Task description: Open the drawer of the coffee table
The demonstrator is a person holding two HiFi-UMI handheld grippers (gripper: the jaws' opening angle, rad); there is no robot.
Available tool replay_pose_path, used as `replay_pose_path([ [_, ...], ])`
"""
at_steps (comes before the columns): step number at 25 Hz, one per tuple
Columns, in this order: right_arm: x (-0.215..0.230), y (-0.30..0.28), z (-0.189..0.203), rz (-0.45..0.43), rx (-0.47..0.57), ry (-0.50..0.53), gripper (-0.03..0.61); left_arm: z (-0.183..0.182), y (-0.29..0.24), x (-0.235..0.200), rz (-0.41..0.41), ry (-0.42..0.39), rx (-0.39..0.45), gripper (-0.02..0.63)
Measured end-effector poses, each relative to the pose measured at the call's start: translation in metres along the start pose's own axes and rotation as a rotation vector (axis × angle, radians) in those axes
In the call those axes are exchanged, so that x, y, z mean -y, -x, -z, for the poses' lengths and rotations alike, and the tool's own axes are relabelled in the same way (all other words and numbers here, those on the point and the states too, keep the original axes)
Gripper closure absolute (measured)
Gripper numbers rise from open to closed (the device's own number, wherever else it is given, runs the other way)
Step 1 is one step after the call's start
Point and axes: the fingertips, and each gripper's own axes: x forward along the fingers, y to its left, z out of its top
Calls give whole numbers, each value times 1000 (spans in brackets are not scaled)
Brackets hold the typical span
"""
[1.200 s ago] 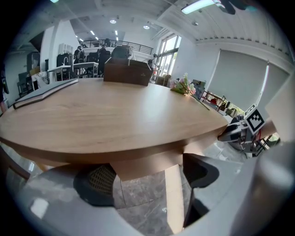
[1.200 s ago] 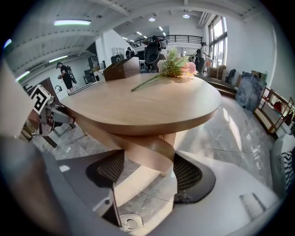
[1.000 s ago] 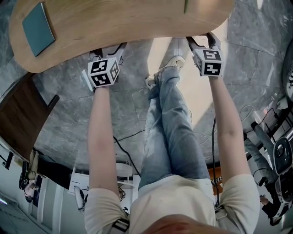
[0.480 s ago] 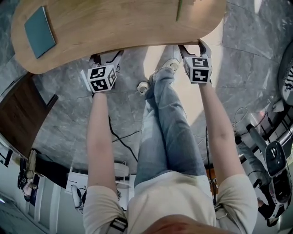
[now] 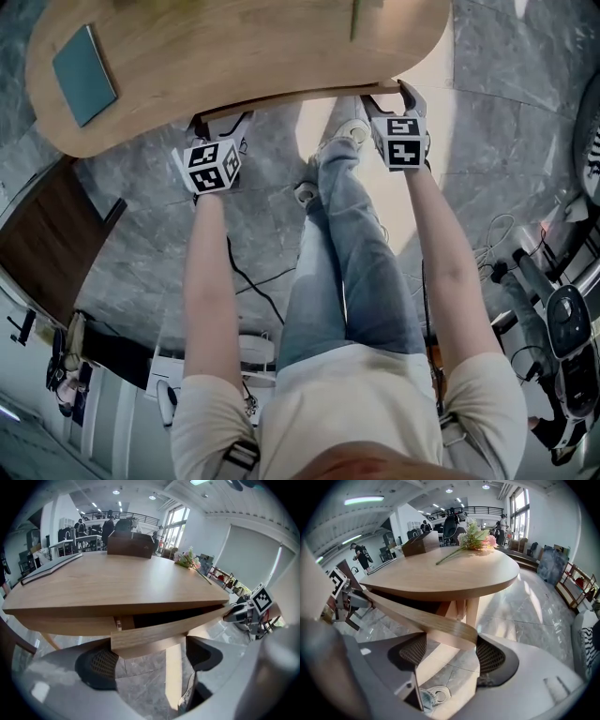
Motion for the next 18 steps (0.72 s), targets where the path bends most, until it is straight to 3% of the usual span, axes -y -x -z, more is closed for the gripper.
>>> replay_pose_path([
  [18, -17, 30, 55, 5, -23, -12, 247, 51, 29, 19, 11, -7, -12, 160],
])
